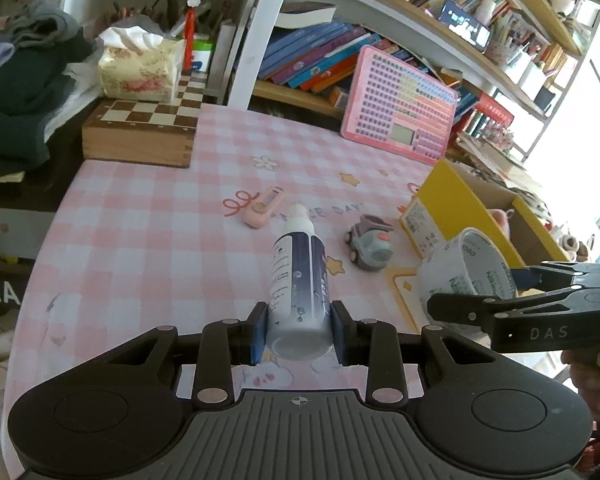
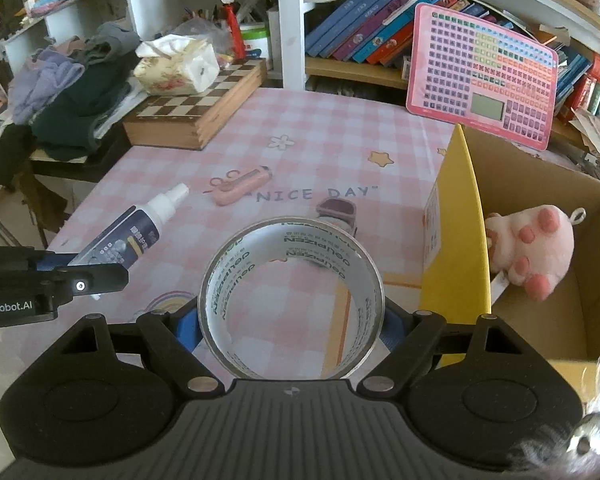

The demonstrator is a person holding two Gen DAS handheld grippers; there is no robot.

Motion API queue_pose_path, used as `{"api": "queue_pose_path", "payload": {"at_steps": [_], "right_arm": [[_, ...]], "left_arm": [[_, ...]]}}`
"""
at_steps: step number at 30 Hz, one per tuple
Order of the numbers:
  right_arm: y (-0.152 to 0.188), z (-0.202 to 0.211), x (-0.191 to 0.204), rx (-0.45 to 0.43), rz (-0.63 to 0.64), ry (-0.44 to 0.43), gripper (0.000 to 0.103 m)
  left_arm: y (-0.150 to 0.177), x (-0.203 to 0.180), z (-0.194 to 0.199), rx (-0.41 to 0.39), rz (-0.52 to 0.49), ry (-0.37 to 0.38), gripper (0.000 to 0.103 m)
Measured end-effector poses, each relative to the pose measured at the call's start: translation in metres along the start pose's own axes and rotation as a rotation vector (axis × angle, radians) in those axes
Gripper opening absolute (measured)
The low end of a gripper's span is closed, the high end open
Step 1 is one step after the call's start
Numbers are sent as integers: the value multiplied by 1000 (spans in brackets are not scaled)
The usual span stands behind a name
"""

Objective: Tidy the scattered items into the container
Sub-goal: 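Lift the held bottle and tape roll and carry them toward the yellow box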

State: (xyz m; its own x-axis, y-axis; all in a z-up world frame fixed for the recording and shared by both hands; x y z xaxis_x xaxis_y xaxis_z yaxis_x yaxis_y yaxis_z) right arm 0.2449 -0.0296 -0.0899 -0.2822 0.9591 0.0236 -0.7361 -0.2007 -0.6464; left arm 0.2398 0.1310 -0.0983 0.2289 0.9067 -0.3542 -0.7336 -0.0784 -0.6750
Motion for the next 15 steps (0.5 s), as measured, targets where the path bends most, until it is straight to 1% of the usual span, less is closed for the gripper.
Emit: {"api": "queue_pose_path", "payload": {"at_steps": [6, 11, 15], "right_arm": [[17, 21, 11, -9, 8, -14, 82], [34, 33, 22, 0, 19, -23, 82], [43, 43, 32, -9, 27, -27, 82]], "left_arm": [[13, -9, 22, 3, 39, 52, 31], [22, -12, 40, 0, 58, 67, 31], [28, -15, 56, -11, 66, 79, 31]]}}
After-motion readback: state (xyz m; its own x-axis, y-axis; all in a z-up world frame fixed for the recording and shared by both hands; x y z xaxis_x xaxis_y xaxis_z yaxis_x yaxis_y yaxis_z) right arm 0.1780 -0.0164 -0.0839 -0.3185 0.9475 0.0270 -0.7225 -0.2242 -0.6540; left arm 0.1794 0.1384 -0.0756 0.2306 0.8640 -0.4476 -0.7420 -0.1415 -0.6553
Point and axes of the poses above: each gripper's, at about its wrist camera, not at the fingertips, and z roughly against the way its jaws point, x to its left, y to its underside, the point moved 9 cm from there along -z, roughly the way its jaws point, and after that the axes turned 1 degree about y, right-handed, at the moved point
